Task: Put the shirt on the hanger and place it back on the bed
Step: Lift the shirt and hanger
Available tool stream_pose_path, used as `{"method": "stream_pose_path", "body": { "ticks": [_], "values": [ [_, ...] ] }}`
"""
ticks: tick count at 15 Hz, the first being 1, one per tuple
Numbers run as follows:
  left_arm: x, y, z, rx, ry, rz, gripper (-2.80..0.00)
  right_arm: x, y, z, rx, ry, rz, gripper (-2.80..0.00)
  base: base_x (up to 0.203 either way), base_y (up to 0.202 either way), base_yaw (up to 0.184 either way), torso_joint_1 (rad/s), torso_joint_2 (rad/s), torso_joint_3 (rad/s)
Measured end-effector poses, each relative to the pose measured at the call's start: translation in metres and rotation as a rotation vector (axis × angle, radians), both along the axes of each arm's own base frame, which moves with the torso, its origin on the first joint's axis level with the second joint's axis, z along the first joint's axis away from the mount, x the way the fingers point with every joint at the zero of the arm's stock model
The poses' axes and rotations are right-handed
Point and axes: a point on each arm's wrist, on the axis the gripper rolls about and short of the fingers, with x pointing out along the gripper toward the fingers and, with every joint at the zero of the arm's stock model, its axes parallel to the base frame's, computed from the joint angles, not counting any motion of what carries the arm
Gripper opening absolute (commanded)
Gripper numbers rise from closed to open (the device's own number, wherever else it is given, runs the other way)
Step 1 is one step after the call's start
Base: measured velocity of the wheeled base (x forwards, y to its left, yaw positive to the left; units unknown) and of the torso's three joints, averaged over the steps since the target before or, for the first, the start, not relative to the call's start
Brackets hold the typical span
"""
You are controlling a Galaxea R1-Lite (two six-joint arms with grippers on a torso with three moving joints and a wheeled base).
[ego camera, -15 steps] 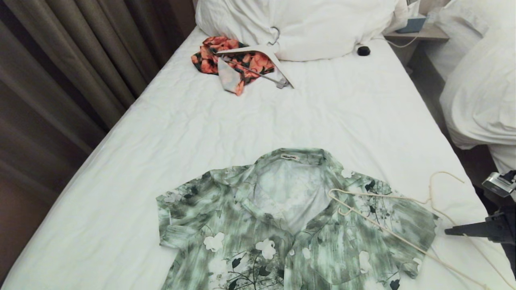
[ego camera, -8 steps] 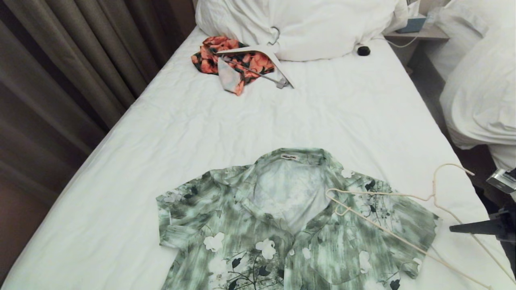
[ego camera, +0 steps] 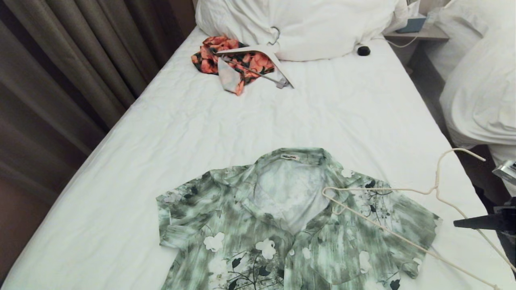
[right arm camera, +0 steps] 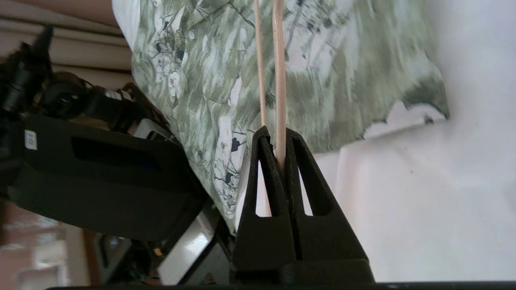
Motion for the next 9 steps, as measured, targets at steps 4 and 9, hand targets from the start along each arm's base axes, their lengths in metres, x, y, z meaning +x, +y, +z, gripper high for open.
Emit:
{"method": "stream_pose_path", "body": {
  "ticks": [4,9],
  "values": [
    [0.0,0.0,0.0,0.0,0.0,0.0,-2.8,-0.006,0.009,0.026,-0.075,-0.157,0.046,-2.8,0.0,0.0,0.0,0.0,0.0,0.0],
    [0.0,0.0,0.0,0.002,0.0,-0.001,-2.8,-0.015,0.033,0.062,-0.158,-0.361,0.146,-2.8,0.0,0.0,0.0,0.0,0.0,0.0]
  ]
}}
